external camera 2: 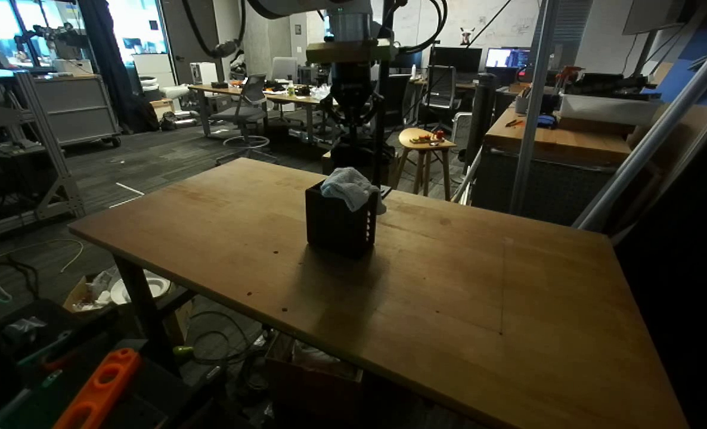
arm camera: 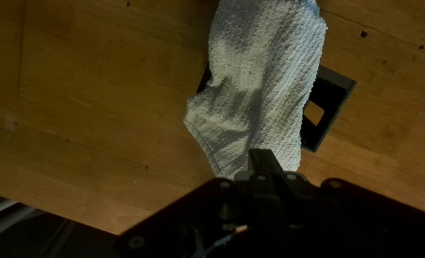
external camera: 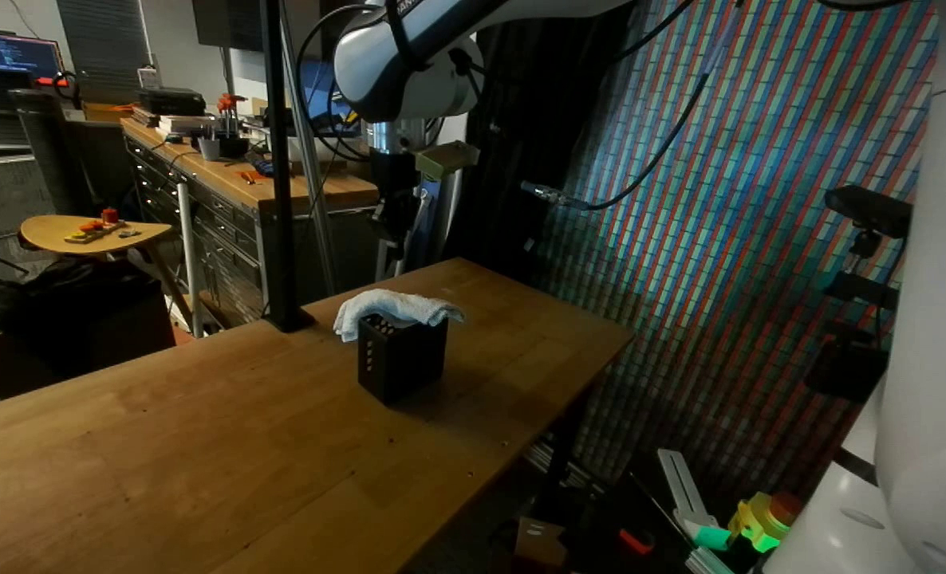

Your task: Put the white towel in the black box

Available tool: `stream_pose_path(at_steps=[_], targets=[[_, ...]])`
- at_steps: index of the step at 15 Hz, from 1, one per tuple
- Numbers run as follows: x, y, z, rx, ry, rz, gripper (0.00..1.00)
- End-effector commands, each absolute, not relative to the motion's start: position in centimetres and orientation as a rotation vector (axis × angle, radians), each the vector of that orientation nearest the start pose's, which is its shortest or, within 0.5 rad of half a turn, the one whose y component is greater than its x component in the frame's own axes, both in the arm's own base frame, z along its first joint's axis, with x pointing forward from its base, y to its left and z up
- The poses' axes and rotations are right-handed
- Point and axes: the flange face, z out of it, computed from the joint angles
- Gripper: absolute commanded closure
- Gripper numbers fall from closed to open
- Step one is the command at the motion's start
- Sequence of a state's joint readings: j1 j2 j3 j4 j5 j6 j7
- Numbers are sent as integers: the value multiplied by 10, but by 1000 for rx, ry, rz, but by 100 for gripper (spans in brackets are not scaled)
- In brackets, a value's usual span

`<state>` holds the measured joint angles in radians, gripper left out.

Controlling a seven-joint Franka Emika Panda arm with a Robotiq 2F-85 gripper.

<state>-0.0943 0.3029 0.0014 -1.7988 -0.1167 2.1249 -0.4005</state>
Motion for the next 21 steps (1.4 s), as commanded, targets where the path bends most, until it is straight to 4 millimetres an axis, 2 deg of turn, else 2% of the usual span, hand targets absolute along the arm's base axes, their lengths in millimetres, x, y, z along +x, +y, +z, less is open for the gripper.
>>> stream_pose_path(at_steps=[1, 6, 15, 21], targets=[[629, -66, 381, -3188, -562, 10, 100], [628, -61, 363, -3161, -563, 39, 100], [617, -56, 315, -3093, -513, 120, 100], [608, -56, 282, -3048, -446, 113, 100]])
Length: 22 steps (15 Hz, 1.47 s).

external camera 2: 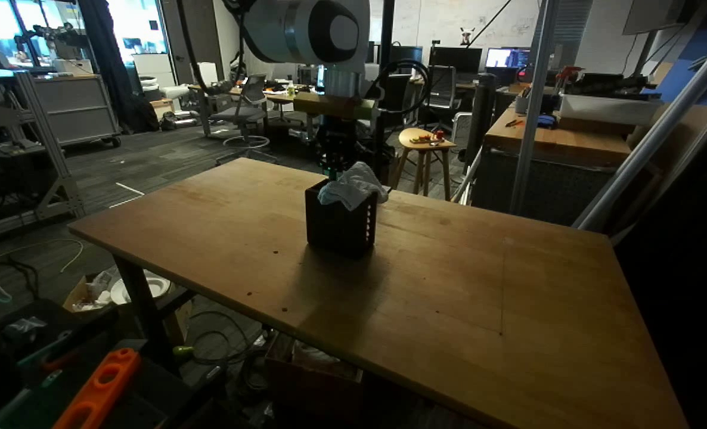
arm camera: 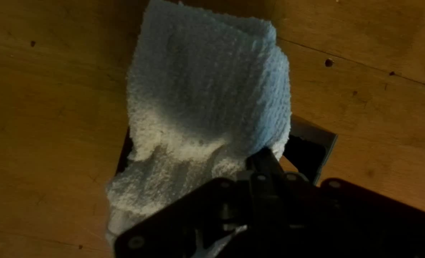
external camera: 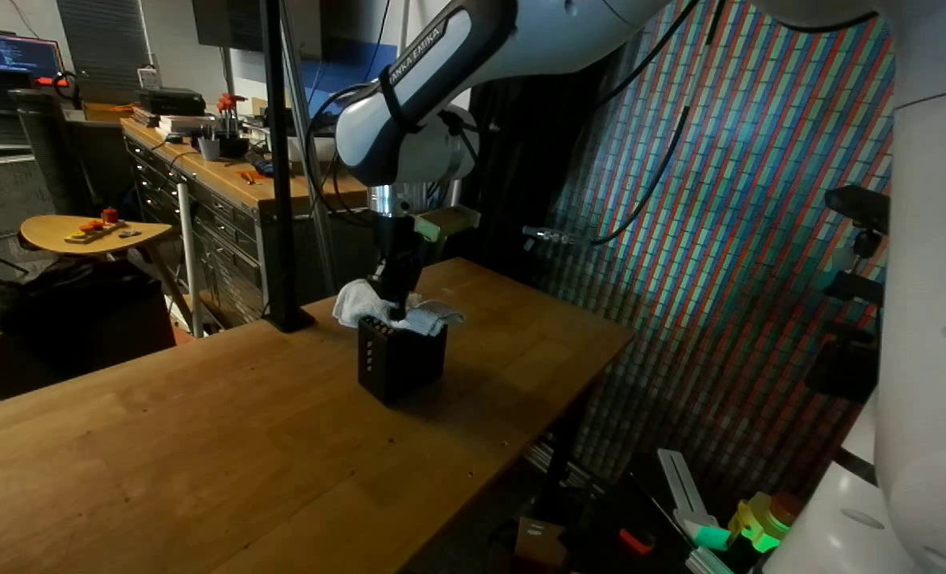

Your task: Put the white towel in the black box

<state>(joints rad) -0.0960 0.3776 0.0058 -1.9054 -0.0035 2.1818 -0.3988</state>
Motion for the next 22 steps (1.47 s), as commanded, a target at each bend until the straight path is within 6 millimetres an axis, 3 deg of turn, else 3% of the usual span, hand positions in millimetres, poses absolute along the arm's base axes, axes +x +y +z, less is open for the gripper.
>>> stream_pose_path(at_steps=[1, 6, 13, 18, 22], targets=[[606, -55, 277, -3038, -432, 108, 100], [604, -51, 255, -2997, -386, 81, 100], [600, -29, 219, -2902, -326, 59, 100], [595, -21, 217, -2860, -288, 34, 100], [593, -32, 230, -2878, -283, 23, 100]])
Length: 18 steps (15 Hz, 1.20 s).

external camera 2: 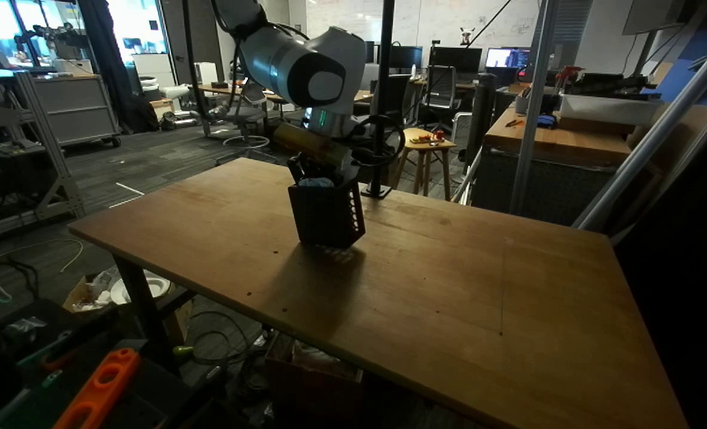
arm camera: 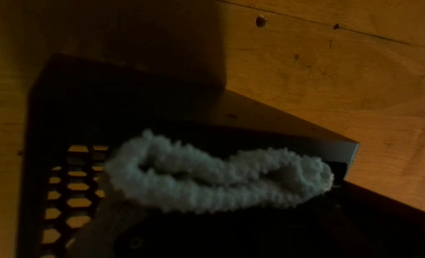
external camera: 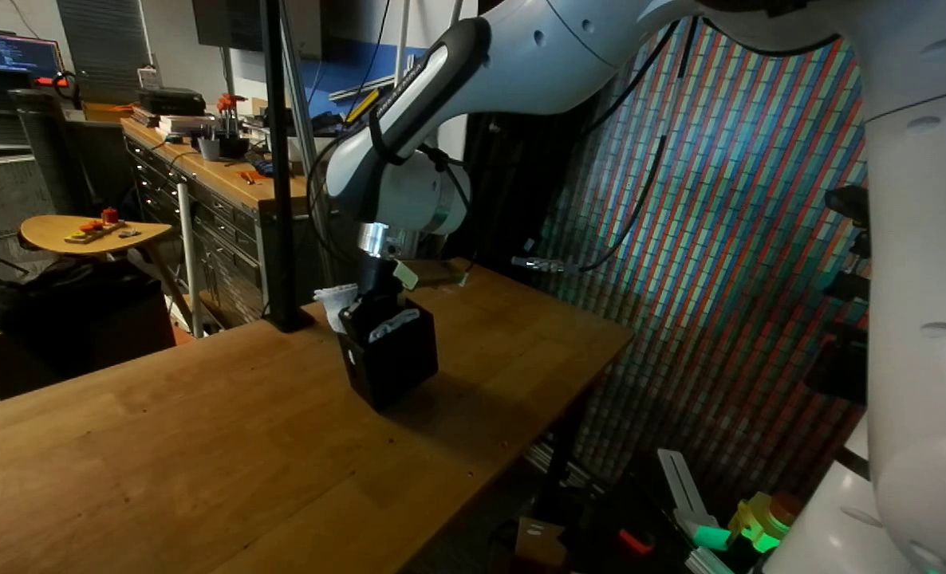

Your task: Put the white towel in the black box

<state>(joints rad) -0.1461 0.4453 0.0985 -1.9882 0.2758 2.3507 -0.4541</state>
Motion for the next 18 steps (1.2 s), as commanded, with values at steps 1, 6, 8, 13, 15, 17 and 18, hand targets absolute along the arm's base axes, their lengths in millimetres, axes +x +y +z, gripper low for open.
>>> stream_pose_path(at_steps=[1, 6, 8, 13, 15, 17, 18], targets=[[591, -35, 235, -2886, -284, 25, 100], [590, -53, 258, -2937, -299, 30, 100], [592, -58, 269, -2963, -324, 31, 100], [594, -66, 299, -3028, -414, 38, 100], [594, -70, 309, -3047, -439, 35, 100], [595, -73, 315, -3064, -469, 36, 100], [595, -74, 316, -3071, -483, 34, 100]])
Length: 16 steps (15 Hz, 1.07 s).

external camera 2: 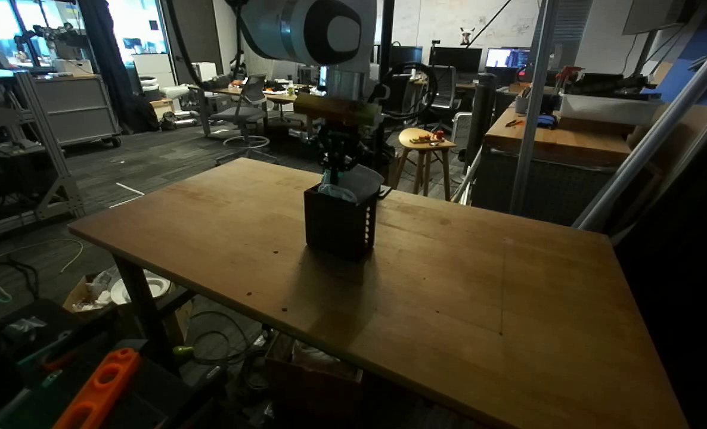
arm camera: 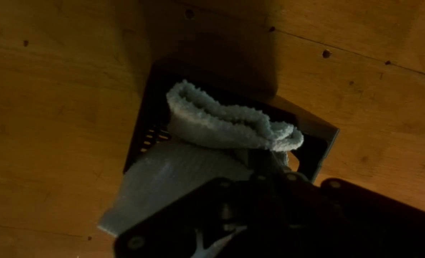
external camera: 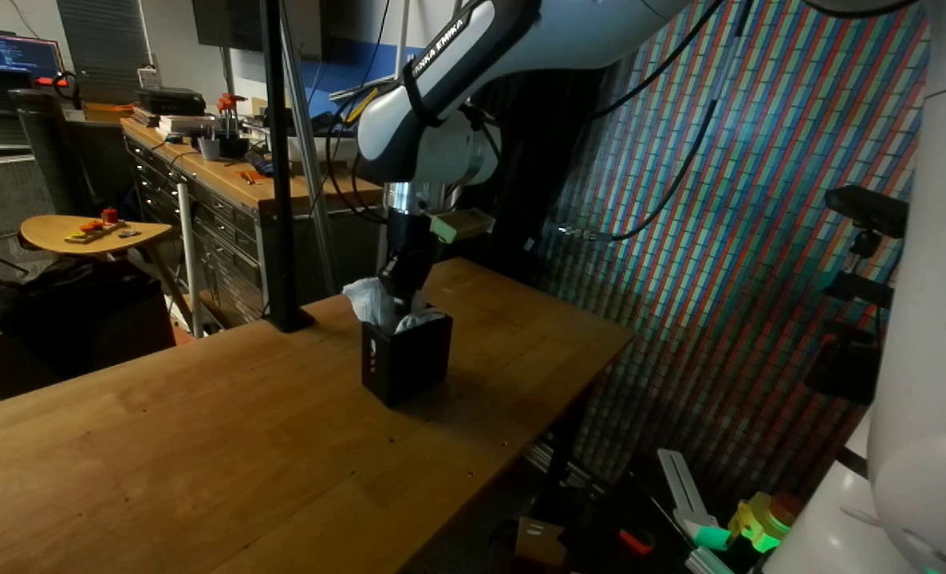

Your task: Put the white towel in the black box

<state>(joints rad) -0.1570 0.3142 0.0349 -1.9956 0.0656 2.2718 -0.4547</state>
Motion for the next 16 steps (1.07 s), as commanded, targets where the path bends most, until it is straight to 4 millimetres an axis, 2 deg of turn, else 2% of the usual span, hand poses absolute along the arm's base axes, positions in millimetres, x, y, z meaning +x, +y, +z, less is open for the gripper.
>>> stream_pose_path(at_steps=[1, 8, 11, 16], targets=[[596, -75, 316, -3080, -496, 29, 100], [609, -78, 307, -3094, -555, 10, 100], [614, -75, 291, -3075, -562, 20, 100], [615, -59, 246, -3023, -623, 69, 100]])
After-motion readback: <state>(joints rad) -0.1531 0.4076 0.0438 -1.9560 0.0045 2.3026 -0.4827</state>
